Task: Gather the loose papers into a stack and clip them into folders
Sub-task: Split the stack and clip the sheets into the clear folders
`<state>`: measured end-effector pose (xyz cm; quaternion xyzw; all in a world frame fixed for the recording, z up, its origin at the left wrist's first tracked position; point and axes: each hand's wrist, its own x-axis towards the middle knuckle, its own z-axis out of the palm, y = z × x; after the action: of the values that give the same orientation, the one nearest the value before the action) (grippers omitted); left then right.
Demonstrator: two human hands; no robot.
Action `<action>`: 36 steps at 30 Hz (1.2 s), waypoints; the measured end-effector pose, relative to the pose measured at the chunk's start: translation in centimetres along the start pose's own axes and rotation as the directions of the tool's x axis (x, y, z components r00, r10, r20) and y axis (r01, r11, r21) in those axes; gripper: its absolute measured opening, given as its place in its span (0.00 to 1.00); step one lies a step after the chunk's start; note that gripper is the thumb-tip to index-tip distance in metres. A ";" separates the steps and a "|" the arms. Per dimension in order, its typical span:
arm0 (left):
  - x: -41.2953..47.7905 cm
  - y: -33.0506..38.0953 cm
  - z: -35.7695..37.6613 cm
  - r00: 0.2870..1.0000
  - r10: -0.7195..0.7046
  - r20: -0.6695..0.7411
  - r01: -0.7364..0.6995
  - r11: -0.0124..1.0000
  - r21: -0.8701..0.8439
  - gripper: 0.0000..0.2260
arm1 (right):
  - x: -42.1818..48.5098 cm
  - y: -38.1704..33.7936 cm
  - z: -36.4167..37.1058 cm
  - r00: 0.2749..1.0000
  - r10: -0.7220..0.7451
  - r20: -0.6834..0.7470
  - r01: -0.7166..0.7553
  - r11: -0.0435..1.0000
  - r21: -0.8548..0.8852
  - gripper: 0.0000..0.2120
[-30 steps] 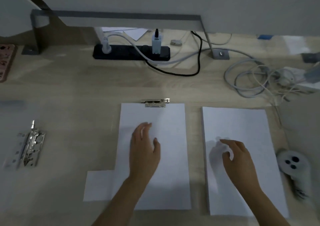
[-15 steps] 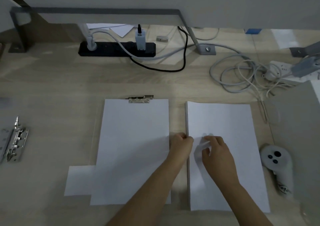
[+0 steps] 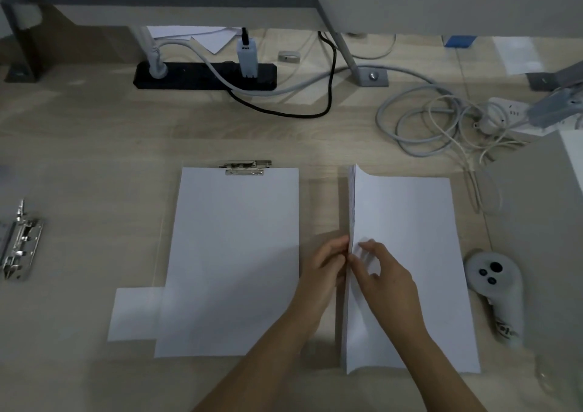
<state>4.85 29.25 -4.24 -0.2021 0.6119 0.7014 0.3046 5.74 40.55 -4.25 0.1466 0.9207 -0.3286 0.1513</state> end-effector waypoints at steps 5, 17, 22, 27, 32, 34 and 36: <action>-0.5 0.0 0.8 0.997 0.070 0.018 -0.070 0.998 -0.001 0.17 | -0.4 0.5 -0.6 1.000 -0.002 -0.009 0.004 0.992 0.127 0.18; -0.6 -0.4 1.1 0.996 0.084 0.018 -0.083 0.996 -0.005 0.18 | -0.5 1.2 -0.9 0.998 0.031 0.057 -0.046 0.963 0.266 0.17; -0.5 -0.6 1.2 0.996 0.083 0.016 -0.083 0.997 -0.003 0.17 | -0.5 1.5 -0.7 0.998 0.037 0.055 -0.049 0.971 0.235 0.18; -0.3 -1.0 1.6 0.980 0.154 -0.123 -0.136 0.980 0.145 0.17 | -0.5 1.4 -0.5 0.998 0.056 -0.002 -0.054 0.977 0.208 0.17; 0.1 0.1 3.2 0.983 0.155 -0.094 -0.123 0.952 0.282 0.19 | -0.5 1.5 -0.4 0.999 0.041 -0.011 -0.037 0.978 0.205 0.16; 0.6 0.6 3.7 0.999 0.014 -0.032 -0.006 0.969 0.245 0.20 | -0.7 1.7 -0.3 1.000 0.013 0.002 -0.014 0.982 0.188 0.16; 1.3 0.5 3.7 0.996 -0.041 -0.081 0.067 0.935 0.348 0.21 | -0.8 1.8 -0.2 1.000 0.006 0.003 -0.007 0.984 0.177 0.18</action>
<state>3.89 33.07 -4.11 -0.1866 0.7320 0.5647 0.3323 7.13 41.87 -4.86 0.1621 0.8873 -0.4086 0.1400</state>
